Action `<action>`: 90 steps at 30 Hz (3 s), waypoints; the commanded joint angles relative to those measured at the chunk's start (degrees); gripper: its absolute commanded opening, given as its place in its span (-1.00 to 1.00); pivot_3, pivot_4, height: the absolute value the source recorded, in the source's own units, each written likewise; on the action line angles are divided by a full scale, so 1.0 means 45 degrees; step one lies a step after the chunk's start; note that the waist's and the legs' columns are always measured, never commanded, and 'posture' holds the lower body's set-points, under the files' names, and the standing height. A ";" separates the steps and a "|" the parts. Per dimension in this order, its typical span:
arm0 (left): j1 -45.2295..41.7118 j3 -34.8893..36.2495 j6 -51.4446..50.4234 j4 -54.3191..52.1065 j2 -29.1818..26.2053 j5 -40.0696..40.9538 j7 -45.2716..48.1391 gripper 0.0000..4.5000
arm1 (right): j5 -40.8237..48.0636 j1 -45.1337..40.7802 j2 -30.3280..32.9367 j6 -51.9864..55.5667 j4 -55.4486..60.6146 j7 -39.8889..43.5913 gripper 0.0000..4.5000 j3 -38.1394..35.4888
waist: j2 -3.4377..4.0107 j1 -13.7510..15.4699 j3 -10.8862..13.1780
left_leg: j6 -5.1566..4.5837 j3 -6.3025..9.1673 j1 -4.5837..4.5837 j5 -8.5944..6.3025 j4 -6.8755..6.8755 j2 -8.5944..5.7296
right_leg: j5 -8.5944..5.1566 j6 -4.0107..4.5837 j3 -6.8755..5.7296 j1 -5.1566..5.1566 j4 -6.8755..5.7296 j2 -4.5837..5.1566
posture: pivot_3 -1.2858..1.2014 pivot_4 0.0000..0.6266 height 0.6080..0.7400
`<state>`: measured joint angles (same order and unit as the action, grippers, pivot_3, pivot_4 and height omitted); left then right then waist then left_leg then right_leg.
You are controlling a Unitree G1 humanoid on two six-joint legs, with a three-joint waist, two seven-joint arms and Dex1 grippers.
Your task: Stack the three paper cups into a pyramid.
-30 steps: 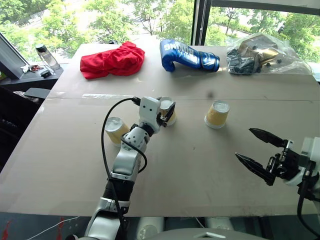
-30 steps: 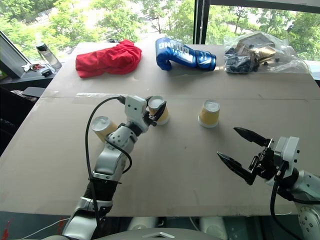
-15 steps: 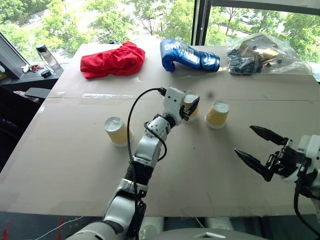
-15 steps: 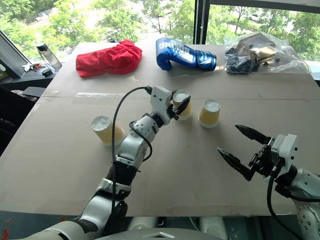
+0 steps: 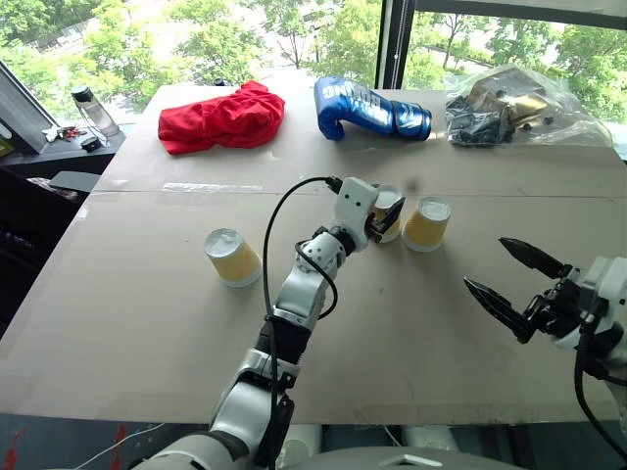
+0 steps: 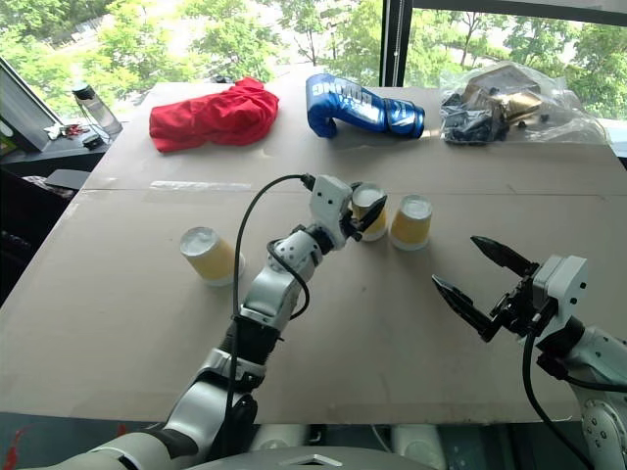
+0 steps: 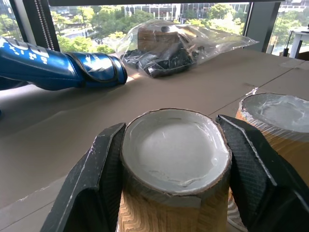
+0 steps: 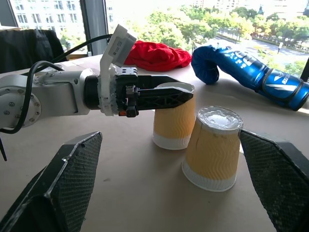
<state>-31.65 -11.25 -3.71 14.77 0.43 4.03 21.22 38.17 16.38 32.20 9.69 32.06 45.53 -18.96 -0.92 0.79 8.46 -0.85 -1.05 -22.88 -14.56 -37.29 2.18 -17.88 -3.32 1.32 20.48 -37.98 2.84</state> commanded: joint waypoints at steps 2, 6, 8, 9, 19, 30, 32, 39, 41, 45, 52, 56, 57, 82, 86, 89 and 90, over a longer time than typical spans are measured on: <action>-0.0033 0.0014 -0.0144 -0.0540 0.0176 0.0251 0.0253 0.04 | -0.0024 -0.0106 -0.0024 -0.0146 0.0419 -0.0192 1.00 -0.0124 | 0.0000 -0.0003 0.0000 | 0.0000 0.0000 0.0000 0.0000 0.0000 0.0000 | 0.0000 0.0000 0.0001 0.0000 0.0000 0.0000 | 0.03 -0.52 1.00; 0.0122 -0.0052 -0.0396 -0.0729 0.0171 0.0323 0.0404 0.04 | -0.0047 -0.0117 -0.0009 -0.0190 0.0377 -0.0194 1.00 -0.0101 | 0.0000 -0.0001 0.0000 | 0.0000 0.0000 0.0000 0.0000 0.0000 0.0000 | 0.0000 0.0000 0.0000 0.0000 0.0000 0.0000 | 0.03 -0.52 1.00; 0.0185 -0.0033 -0.0506 -0.0788 0.0189 0.0397 0.0509 0.04 | -0.0084 -0.0137 -0.0006 -0.0225 0.0326 -0.0171 1.00 -0.0083 | 0.0001 0.0000 -0.0001 | 0.0000 0.0000 0.0000 0.0000 0.0000 0.0000 | 0.0000 0.0000 0.0000 0.0000 0.0000 0.0000 | 0.03 -0.52 1.00; 0.0215 -0.0026 -0.0542 -0.0826 0.0189 0.0418 0.0550 0.04 | -0.0096 -0.0145 -0.0010 -0.0234 0.0314 -0.0163 1.00 -0.0075 | 0.0001 -0.0001 -0.0001 | 0.0000 0.0000 0.0000 0.0000 -0.0001 0.0000 | 0.0000 0.0000 0.0000 0.0000 0.0000 0.0000 | 0.03 -0.52 1.00; 0.0436 -0.0020 -0.0452 -0.1117 0.0203 0.0595 0.0928 0.94 | -0.0174 -0.0186 -0.0055 -0.0259 0.0328 -0.0079 1.00 0.0003 | 0.0002 0.0000 -0.0001 | 0.0001 -0.0001 0.0001 0.0000 -0.0001 0.0001 | 0.0000 0.0000 0.0002 -0.0001 -0.0001 0.0000 | 0.03 -0.52 1.00; 0.0429 0.0296 -0.0819 -0.3041 -0.0501 0.0810 0.1245 0.94 | -0.0160 -0.0293 -0.0100 -0.0252 0.0137 0.0128 1.00 0.0136 | 0.0003 -0.0005 -0.0002 | 0.0002 0.0001 0.0001 0.0001 -0.0001 0.0003 | 0.0000 0.0000 0.0001 -0.0001 -0.0004 -0.0001 | 0.03 -0.52 1.00; 0.0456 0.0579 -0.1016 -0.4067 -0.0827 0.1174 0.1393 0.94 | -0.0085 -0.0355 -0.0103 -0.0230 0.0087 0.0230 1.00 0.0180 | 0.0003 -0.0011 -0.0002 | 0.0002 -0.0001 0.0002 0.0001 -0.0002 0.0004 | 0.0000 0.0000 0.0005 -0.0001 -0.0004 0.0000 | 0.03 -0.52 1.00; 0.1380 0.2600 -0.3349 -0.8376 -0.2588 0.2066 0.0492 0.94 | 0.0426 -0.1206 0.0033 -0.0104 -0.0388 0.1082 1.00 0.0444 | 0.0014 -0.0049 -0.0008 | 0.0040 -0.0006 0.0012 0.0024 -0.0001 0.0015 | 0.0000 0.0000 0.0012 -0.0004 -0.0010 -0.0002 | 0.03 -0.52 1.00; 0.2113 0.3269 -0.4124 -0.9594 -0.3126 0.1810 -0.0085 0.94 | 0.0693 -0.1532 0.0098 0.0041 -0.0489 0.1336 1.00 0.0575 | 0.0013 -0.0073 -0.0007 | 0.0035 -0.0007 0.0016 0.0021 -0.0001 0.0016 | 0.0000 0.0000 0.0014 -0.0006 -0.0009 -0.0002 | 0.03 -0.52 1.00; 0.4753 0.4788 -0.5253 -1.2515 -0.3661 0.1049 -0.1532 0.94 | 0.1021 -0.2260 0.0273 0.0252 -0.0830 0.2127 1.00 0.1073 | 0.0000 -0.0109 -0.0003 | 0.0030 0.0001 0.0012 0.0018 0.0002 0.0034 | 0.0000 0.0001 0.0009 -0.0006 -0.0005 0.0004 | 0.03 -0.52 1.00; 1.0530 0.5119 -0.5537 -1.5275 -0.2521 0.0229 -0.2931 0.94 | 0.1070 -0.2724 0.0538 0.0099 -0.1862 0.3667 1.00 0.1408 | -0.0012 0.0022 0.0000 | -0.0004 0.0009 0.0016 -0.0004 0.0001 0.0035 | -0.0001 0.0001 0.0024 -0.0030 0.0006 0.0052 | 0.03 -0.52 1.00; 1.1460 0.5005 -0.4794 -1.4652 -0.2247 -0.0013 -0.3073 0.94 | 0.1169 -0.2679 0.0690 0.0053 -0.2228 0.4405 1.00 0.1333 | -0.0016 0.0025 0.0002 | -0.0007 0.0045 0.0090 -0.0005 -0.0008 0.0024 | -0.0002 0.0013 0.0006 -0.0117 0.0009 0.0052 | 0.03 -0.52 1.00; 1.1469 0.4994 -0.4647 -1.4423 -0.2252 -0.0096 -0.3108 0.94 | 0.1177 -0.2653 0.0745 0.0037 -0.2307 0.4587 1.00 0.1320 | -0.0012 -0.0001 0.0000 | -0.0007 0.0049 0.0104 -0.0006 -0.0008 0.0022 | -0.0004 0.0017 -0.0001 -0.0133 0.0009 0.0051 | 0.03 -0.52 1.00; 0.8711 0.5081 -0.1410 -0.8748 -0.2824 -0.0109 -0.2594 0.94 | 0.1011 -0.2771 0.0812 0.0502 -0.1312 0.3568 1.00 0.1401 | -0.0012 -0.0027 0.0003 | -0.0012 0.0033 0.0123 -0.0009 0.0004 0.0029 | -0.0002 0.0018 -0.0006 -0.0154 0.0034 0.0058 | 0.03 -0.52 1.00; 0.8253 0.5034 -0.1019 -0.8101 -0.3001 -0.0058 -0.2408 0.94 | 0.1025 -0.2735 0.0787 0.0635 -0.1072 0.3336 1.00 0.1404 | -0.0011 -0.0014 0.0003 | -0.0012 0.0057 0.0110 -0.0009 0.0004 0.0029 | -0.0002 0.0018 -0.0018 -0.0152 0.0033 0.0059 | 0.03 -0.52 1.00; 0.8063 0.5040 -0.0741 -0.7788 -0.3078 -0.0041 -0.2350 0.94 | 0.1040 -0.2755 0.0802 0.0687 -0.1005 0.3226 1.00 0.1396 | -0.0011 -0.0018 0.0003 | -0.0012 0.0055 0.0104 -0.0009 0.0003 0.0027 | -0.0002 0.0017 -0.0017 -0.0151 0.0040 0.0062 | 0.03 -0.52 1.00; 0.8005 0.5057 -0.0638 -0.7698 -0.3093 -0.0015 -0.2332 0.94 | 0.1043 -0.2761 0.0808 0.0700 -0.0990 0.3201 1.00 0.1393 | -0.0011 -0.0018 0.0003 | -0.0012 0.0054 0.0104 -0.0009 0.0004 0.0027 | -0.0002 0.0017 -0.0017 -0.0151 0.0043 0.0063 | 0.03 -0.52 1.00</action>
<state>4.78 11.13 -8.61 -19.36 -13.11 3.55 10.54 41.96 4.02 35.50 12.87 25.38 60.40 -11.91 -0.97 0.71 8.47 -0.90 -0.81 -22.41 -14.60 -37.27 2.30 -17.88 -3.24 1.25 19.81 -37.78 3.12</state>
